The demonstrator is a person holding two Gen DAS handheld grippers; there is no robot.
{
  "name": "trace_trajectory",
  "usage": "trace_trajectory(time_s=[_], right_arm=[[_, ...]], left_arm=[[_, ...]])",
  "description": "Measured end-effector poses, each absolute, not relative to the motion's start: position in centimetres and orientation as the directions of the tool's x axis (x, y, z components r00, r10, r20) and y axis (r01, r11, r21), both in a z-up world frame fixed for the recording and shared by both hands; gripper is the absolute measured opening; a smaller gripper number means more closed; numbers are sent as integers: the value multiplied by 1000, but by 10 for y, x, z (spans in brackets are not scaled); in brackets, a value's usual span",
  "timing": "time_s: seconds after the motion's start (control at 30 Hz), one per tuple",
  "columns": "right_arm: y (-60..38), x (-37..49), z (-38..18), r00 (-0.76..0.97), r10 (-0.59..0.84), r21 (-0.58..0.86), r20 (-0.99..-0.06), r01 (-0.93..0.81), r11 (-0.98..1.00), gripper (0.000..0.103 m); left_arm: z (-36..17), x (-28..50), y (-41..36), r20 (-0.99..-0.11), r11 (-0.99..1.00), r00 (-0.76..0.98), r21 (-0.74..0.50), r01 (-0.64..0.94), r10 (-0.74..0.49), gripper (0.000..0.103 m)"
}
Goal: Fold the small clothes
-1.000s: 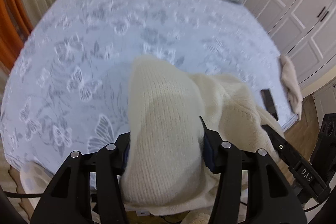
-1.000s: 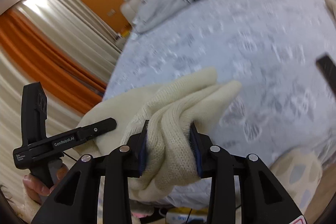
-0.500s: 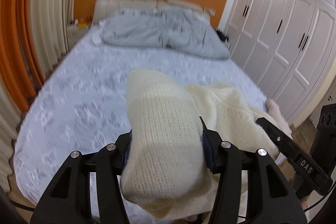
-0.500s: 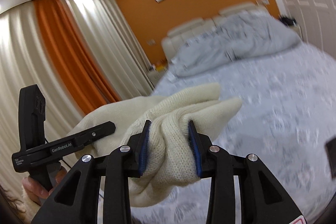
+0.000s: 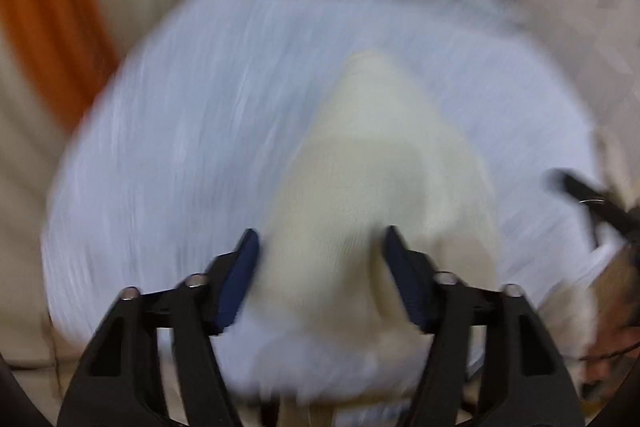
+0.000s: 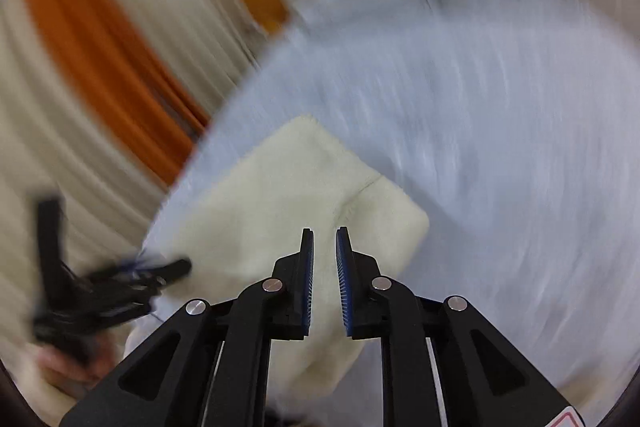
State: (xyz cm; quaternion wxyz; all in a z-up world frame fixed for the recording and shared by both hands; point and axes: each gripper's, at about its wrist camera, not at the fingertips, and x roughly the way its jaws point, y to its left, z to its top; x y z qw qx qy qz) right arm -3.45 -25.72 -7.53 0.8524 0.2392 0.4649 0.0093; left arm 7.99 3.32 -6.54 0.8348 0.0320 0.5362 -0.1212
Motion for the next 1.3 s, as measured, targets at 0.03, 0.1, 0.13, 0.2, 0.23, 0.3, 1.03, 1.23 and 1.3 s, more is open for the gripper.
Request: trace_trajectory(time_s=[0.03, 0.1, 0.13, 0.2, 0.23, 0.3, 1.03, 1.23, 1.3], right_arm=[[-260, -40, -91, 530, 252, 424, -810, 233, 875, 15], [-266, -50, -119, 473, 298, 465, -829, 288, 837, 19], [-267, -52, -129, 463, 333, 501, -821, 305, 810, 31], [-268, -48, -138, 478, 366, 547, -798, 321, 773, 63], [-266, -43, -141, 493, 392, 581, -777, 323, 747, 73], [-255, -32, -150, 491, 437, 624, -753, 324, 711, 79], [-185, 89, -18, 592, 462, 521, -661, -82, 850, 29], [-234, 66, -116, 377, 121, 208, -918, 200, 957, 48], [-245, 36, -118, 443, 208, 341, -872, 246, 907, 48]], left_arm=[[-96, 78, 52, -932, 982, 336, -79, 172, -134, 39], [-127, 72, 92, -943, 981, 273, -189, 40, -193, 40], [-128, 71, 105, -934, 972, 278, -234, -2, -224, 40], [-118, 80, 120, -908, 953, 315, -302, -31, -277, 49], [-111, 88, 123, -894, 945, 335, -326, -28, -298, 53], [-101, 109, 121, -882, 940, 350, -341, -7, -317, 66], [-105, 134, 143, -695, 734, 254, -671, 106, -673, 34], [-138, 96, 100, -883, 912, 234, -376, 161, -406, 36], [-136, 86, 103, -884, 917, 247, -374, 138, -398, 37]])
